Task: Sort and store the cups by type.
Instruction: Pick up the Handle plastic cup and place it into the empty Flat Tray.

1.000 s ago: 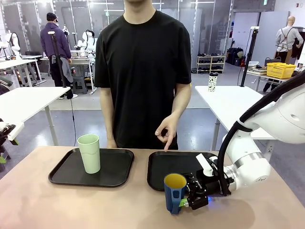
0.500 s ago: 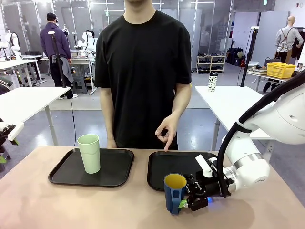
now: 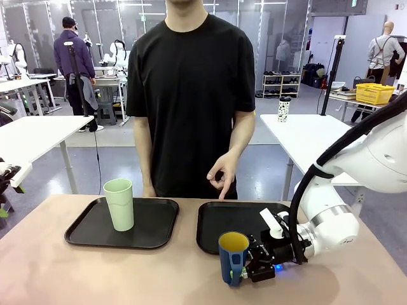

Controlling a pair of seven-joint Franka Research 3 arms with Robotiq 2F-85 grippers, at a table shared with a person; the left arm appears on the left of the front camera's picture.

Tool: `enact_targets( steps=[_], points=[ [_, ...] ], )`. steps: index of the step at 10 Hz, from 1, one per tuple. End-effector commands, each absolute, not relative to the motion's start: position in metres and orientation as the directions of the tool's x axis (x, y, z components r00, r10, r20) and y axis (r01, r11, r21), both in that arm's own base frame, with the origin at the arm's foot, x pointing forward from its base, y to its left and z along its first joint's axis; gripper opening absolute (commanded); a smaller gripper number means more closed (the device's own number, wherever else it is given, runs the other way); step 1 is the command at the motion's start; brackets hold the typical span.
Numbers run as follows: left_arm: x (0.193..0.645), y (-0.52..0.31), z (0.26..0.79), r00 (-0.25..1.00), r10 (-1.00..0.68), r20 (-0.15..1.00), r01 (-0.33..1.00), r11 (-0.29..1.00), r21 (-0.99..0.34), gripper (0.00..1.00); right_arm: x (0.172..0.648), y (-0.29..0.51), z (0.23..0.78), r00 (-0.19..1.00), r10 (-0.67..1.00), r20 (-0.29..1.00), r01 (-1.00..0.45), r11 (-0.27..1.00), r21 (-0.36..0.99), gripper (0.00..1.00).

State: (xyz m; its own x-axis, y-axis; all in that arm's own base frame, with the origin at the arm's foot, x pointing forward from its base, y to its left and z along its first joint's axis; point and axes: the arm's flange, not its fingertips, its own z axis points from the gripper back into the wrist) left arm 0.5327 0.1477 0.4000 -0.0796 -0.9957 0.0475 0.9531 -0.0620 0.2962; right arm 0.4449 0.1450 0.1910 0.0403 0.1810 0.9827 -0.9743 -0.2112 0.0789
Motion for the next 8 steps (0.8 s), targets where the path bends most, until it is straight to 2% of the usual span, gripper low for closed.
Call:
enact_targets(
  steps=[1,3,8],
  points=[
    [0.533,0.15,0.401,-0.099,-0.993,0.063,0.945,-0.074,0.319,1.0,0.442,0.142,0.186,-0.003,0.171,0.985,-0.98,-0.199,0.032,0.29],
    [0.533,0.15,0.401,-0.099,-0.993,0.063,0.945,-0.074,0.319,1.0,0.444,0.137,0.201,0.044,0.173,0.984,-0.983,-0.17,0.073,0.29],
    [0.533,0.15,0.401,-0.099,-0.993,0.063,0.945,-0.074,0.319,1.0,0.437,0.123,0.272,0.035,0.221,0.975,-0.987,-0.146,0.069,0.29]
  ],
)
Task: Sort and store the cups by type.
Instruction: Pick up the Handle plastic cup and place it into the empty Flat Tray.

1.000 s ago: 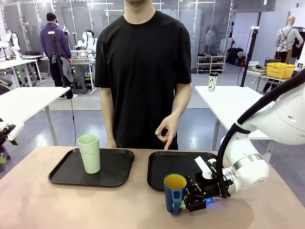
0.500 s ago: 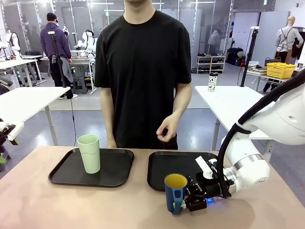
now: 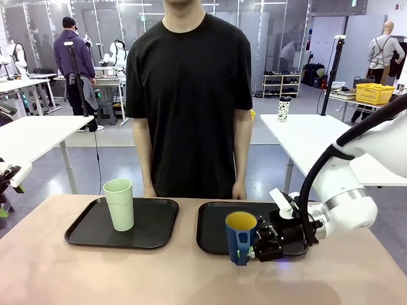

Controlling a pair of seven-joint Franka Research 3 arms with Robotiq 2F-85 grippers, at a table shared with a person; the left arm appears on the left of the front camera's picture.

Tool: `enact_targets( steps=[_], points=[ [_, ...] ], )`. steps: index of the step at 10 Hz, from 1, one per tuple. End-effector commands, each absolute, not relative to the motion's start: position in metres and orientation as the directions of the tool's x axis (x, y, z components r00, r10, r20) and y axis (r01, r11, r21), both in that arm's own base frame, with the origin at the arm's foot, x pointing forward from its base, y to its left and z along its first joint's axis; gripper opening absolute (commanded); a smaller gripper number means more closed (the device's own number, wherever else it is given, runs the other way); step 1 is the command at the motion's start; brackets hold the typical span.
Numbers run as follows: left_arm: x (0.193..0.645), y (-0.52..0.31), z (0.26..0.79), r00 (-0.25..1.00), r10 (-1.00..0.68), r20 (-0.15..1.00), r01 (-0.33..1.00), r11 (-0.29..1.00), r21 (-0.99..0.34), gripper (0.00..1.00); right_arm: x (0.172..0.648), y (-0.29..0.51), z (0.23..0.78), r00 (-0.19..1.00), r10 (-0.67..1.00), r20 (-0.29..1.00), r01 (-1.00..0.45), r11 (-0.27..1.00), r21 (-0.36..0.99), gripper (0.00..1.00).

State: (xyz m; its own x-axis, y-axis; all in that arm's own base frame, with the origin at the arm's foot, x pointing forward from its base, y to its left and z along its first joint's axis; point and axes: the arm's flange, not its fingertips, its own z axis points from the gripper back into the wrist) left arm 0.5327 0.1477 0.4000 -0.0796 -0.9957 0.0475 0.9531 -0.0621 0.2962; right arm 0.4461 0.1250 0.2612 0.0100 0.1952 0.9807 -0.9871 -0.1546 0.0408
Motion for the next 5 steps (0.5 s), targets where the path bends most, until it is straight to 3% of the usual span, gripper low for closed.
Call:
enact_targets(
  steps=[1,5],
  points=[
    [0.5329,0.1503,0.4013,-0.099,-0.993,0.063,0.945,-0.074,0.319,1.0,0.4377,0.1216,0.2758,0.033,0.227,0.973,-0.986,-0.149,0.069,0.29],
    [0.5329,0.1503,0.4013,-0.099,-0.993,0.063,0.945,-0.074,0.319,1.0,0.443,0.1236,0.2718,0.01,0.2,0.98,-0.988,-0.151,0.041,0.29]
  ],
)
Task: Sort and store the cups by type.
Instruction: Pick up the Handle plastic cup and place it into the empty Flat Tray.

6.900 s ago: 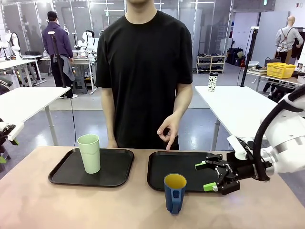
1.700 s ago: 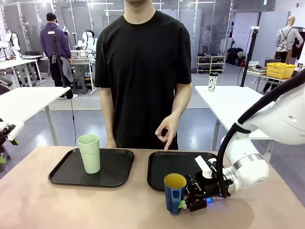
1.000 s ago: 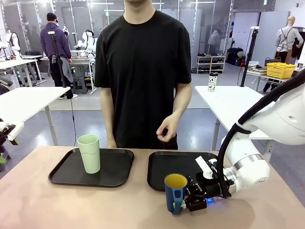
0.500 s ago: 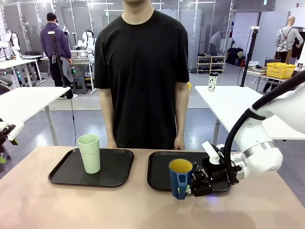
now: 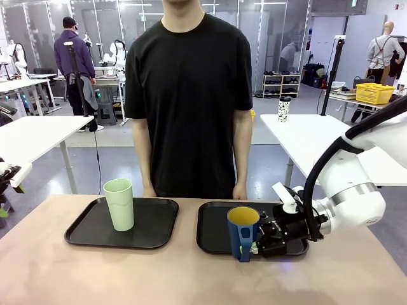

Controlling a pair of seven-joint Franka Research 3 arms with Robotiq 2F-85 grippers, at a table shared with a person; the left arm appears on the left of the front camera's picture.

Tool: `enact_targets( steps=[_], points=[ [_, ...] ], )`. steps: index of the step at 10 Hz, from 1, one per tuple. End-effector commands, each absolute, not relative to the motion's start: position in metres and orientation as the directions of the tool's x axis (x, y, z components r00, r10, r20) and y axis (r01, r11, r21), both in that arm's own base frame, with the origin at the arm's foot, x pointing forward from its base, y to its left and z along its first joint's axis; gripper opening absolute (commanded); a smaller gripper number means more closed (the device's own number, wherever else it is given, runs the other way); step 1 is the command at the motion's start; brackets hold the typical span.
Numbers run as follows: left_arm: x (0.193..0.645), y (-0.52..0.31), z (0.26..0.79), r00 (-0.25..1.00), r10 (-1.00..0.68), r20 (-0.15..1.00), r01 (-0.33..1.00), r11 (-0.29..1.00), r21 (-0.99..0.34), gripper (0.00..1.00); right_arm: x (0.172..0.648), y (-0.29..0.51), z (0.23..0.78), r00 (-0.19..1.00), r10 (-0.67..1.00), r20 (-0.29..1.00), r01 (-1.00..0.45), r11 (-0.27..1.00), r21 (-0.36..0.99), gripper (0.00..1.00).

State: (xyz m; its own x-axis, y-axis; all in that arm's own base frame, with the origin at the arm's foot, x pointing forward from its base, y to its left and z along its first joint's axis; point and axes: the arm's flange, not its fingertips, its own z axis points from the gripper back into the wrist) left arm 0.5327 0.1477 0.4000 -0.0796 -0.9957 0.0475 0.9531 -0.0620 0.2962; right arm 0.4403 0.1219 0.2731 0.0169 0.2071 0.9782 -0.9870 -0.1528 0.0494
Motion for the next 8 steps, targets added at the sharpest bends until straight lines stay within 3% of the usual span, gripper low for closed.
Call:
enact_targets(
  steps=[1,3,4,8],
  points=[
    [0.533,0.15,0.401,-0.099,-0.993,0.063,0.945,-0.074,0.319,1.0,0.443,0.124,0.272,0.01,0.2,0.98,-0.988,-0.151,0.041,0.29],
    [0.533,0.15,0.401,-0.099,-0.993,0.063,0.945,-0.074,0.319,1.0,0.443,0.124,0.272,0.01,0.2,0.98,-0.988,-0.151,0.041,0.29],
    [0.533,0.15,0.401,-0.099,-0.993,0.063,0.945,-0.074,0.319,1.0,0.44,0.122,0.271,0.02,0.207,0.978,-0.987,-0.153,0.053,0.72],
    [0.533,0.15,0.401,-0.099,-0.993,0.063,0.945,-0.074,0.319,1.0,0.486,0.09,0.273,0.043,0.174,0.984,-0.993,-0.105,0.062,0.72]
  ],
)
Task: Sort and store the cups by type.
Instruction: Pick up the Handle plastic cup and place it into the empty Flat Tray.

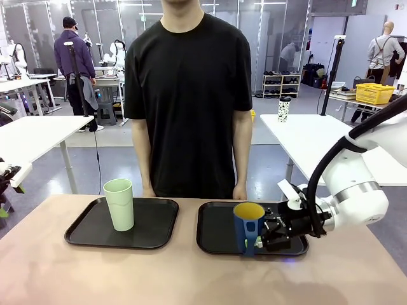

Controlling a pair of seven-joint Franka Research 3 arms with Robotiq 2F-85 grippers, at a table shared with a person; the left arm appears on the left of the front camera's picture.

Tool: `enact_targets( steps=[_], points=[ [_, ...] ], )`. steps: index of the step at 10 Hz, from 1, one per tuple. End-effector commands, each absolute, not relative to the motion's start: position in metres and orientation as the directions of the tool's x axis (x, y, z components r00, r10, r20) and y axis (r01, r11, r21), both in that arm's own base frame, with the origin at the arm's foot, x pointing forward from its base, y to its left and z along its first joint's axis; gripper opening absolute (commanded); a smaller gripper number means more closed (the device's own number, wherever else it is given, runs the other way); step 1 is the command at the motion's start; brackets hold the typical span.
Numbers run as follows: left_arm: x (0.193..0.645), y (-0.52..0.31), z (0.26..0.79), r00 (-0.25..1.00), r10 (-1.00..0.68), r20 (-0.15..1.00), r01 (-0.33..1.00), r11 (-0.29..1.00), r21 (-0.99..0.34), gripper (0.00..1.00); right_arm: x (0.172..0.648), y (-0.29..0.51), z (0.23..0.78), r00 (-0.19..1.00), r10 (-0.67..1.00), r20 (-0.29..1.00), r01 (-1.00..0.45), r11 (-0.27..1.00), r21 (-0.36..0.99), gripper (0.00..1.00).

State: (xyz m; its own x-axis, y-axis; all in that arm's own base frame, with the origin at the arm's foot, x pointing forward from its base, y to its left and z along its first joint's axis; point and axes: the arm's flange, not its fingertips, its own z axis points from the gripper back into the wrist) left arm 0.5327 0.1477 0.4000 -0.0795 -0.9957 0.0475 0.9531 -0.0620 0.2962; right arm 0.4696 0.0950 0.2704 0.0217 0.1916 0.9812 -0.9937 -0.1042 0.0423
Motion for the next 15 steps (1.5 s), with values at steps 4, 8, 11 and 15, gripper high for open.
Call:
enact_targets(
  steps=[4,8,11,15],
  points=[
    [0.533,0.15,0.401,-0.099,-0.993,0.063,0.945,-0.074,0.319,1.0,0.535,0.057,0.292,0.022,0.159,0.987,-0.998,-0.049,0.03,0.72],
    [0.533,0.15,0.401,-0.099,-0.993,0.063,0.945,-0.074,0.319,1.0,0.559,0.044,0.29,0.02,0.114,0.993,-1.0,-0.016,0.022,0.72],
    [0.533,0.15,0.401,-0.099,-0.993,0.063,0.945,-0.074,0.319,1.0,0.574,0.042,0.277,0.0,0.094,0.996,-1.0,0.03,-0.003,0.72],
    [0.533,0.15,0.401,-0.099,-0.993,0.063,0.945,-0.074,0.319,1.0,0.588,0.05,0.246,0.003,0.131,0.991,-0.996,0.088,-0.009,0.72]
  ],
)
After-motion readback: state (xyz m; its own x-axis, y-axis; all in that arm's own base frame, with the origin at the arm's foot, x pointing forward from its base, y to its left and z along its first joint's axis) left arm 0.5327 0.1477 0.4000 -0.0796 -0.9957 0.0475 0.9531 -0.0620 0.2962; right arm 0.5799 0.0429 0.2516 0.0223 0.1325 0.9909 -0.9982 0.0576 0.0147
